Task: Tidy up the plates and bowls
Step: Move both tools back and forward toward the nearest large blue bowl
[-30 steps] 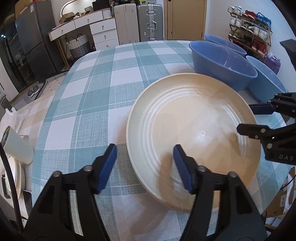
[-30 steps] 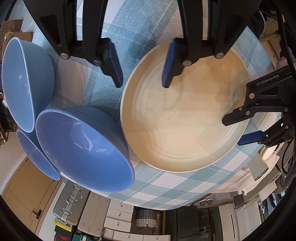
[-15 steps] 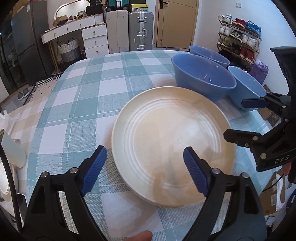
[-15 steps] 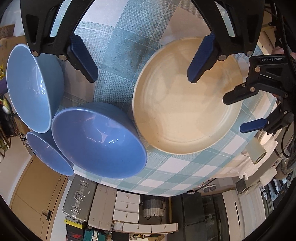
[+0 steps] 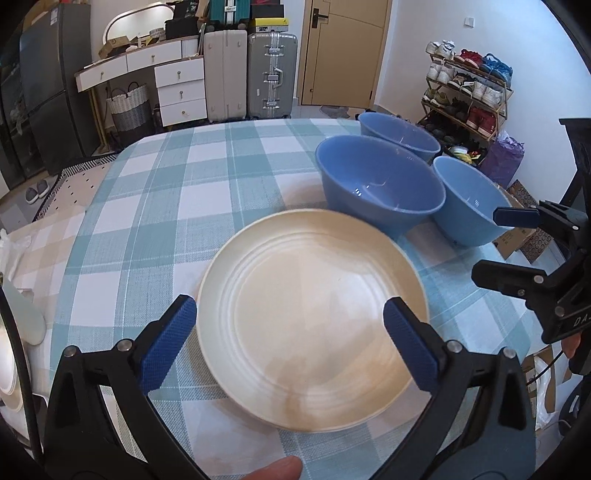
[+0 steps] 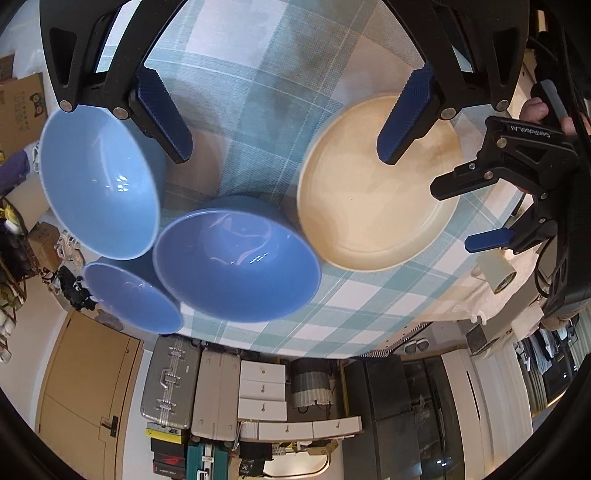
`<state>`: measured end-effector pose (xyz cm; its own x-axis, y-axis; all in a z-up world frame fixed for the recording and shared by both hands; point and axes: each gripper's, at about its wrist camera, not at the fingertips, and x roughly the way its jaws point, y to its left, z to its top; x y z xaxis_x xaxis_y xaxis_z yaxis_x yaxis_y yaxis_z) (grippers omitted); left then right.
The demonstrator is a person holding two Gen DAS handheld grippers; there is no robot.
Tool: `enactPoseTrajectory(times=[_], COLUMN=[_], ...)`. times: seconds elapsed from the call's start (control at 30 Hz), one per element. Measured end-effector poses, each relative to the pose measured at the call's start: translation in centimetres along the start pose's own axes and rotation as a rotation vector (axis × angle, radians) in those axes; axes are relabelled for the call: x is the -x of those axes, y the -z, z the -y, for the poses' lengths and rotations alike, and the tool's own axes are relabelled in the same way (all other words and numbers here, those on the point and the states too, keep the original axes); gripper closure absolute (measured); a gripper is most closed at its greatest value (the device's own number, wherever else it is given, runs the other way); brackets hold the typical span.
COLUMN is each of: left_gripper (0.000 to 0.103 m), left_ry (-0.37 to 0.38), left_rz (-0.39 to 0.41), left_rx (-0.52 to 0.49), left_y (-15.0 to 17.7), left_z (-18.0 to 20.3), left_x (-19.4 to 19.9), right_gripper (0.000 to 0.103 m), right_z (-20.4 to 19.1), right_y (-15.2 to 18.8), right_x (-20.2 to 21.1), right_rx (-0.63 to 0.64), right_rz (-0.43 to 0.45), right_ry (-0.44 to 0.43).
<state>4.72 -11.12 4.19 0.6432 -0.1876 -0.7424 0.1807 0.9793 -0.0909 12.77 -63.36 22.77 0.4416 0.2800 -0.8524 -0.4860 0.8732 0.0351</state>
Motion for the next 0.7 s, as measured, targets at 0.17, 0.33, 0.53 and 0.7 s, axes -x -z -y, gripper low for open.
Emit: enactPoseTrajectory(times=[0.17,0.33,0.53,0.7], left_gripper=[0.002,0.002,0.002,0.002], left_ry=[0.013,0.042,0.045,0.053], left_rz=[0.032,0.057,0.078,0.084], left_rx=[-0.016,-0.015,-0.039,-0.057], left_y=[-2.5,-5.3,-8.0,-10.0], left_z=[1.6,3.0,5.0,6.6], left_x=[1.0,1.5,1.7,1.6], right_gripper=[0.001,0.001,0.001,0.001], right_z=[1.9,4.1,6.6,8.6], right_y=[-0.2,-0.9,-1.8,-2.4], right_x=[3.0,5.7,7.6,8.5], right_rx=[-0.02,-0.045,-0.066,-0.07], right_rz=[0.051,0.099,0.121,0.128], right_ry=[0.017,0.034,0.057,0.08])
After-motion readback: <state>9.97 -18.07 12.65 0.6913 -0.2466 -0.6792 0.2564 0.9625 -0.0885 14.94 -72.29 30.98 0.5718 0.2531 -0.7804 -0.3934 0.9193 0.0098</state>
